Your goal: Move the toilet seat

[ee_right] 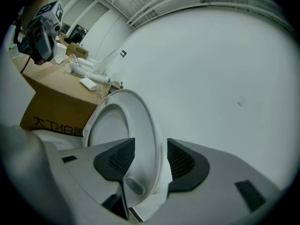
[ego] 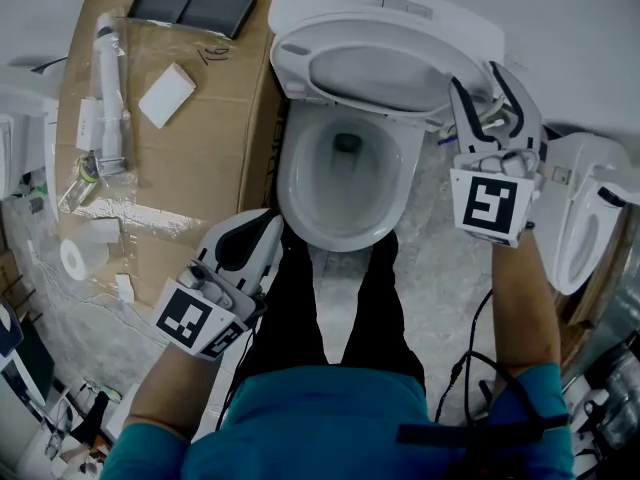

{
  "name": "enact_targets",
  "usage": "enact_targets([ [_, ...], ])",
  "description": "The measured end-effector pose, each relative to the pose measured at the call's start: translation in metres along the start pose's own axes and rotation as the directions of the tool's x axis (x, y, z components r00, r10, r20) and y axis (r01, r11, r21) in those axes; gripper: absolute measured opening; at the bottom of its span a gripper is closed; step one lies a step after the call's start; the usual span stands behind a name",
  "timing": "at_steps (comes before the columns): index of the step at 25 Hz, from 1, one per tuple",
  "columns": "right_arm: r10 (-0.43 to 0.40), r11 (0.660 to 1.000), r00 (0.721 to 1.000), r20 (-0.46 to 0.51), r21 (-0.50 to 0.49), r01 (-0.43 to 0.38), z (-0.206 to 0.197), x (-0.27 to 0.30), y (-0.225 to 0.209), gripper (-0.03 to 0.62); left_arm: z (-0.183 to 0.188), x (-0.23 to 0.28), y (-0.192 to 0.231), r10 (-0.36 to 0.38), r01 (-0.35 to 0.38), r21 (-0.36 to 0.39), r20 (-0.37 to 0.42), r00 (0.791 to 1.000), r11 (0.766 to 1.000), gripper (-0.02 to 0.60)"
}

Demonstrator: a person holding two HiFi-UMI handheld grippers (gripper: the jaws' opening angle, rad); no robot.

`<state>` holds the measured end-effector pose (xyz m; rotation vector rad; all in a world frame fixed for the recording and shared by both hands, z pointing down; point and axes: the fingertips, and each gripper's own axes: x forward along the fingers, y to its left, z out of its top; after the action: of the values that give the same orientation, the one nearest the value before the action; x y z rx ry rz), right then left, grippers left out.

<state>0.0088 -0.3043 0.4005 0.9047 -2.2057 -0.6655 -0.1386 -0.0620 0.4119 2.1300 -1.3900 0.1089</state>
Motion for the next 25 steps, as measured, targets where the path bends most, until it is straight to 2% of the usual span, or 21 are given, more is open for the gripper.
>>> enact_targets([
  [14,0.041,0.998,0.999,0.023,0.039,-0.041,0.036,-0.087,-0.016,0.213,0.059,-0.023,-0.055,-0.061,0.057,0.091,0.039,0.997,0.994,-0.008],
  [20,0.095,0.974,0.994,0.049,0.200,-0.103,0.062,-0.138,-0.033,0.213,0.086,-0.045,-0.101,-0.092,0.088,0.101,0.044,0.995,0.991,-0.008],
  [23,0.150,0.944,0.986,0.075,0.286,-0.166,0.075,-0.168,-0.039,0.205,0.108,-0.062,-0.124,-0.091,0.084,0.115,0.062,0.994,0.990,-0.008],
  [25,0.184,0.913,0.977,0.106,0.351,-0.210,0.088,-0.188,-0.045,0.173,0.125,-0.072,-0.135,-0.087,0.076,0.127,0.083,0.993,0.989,-0.008],
])
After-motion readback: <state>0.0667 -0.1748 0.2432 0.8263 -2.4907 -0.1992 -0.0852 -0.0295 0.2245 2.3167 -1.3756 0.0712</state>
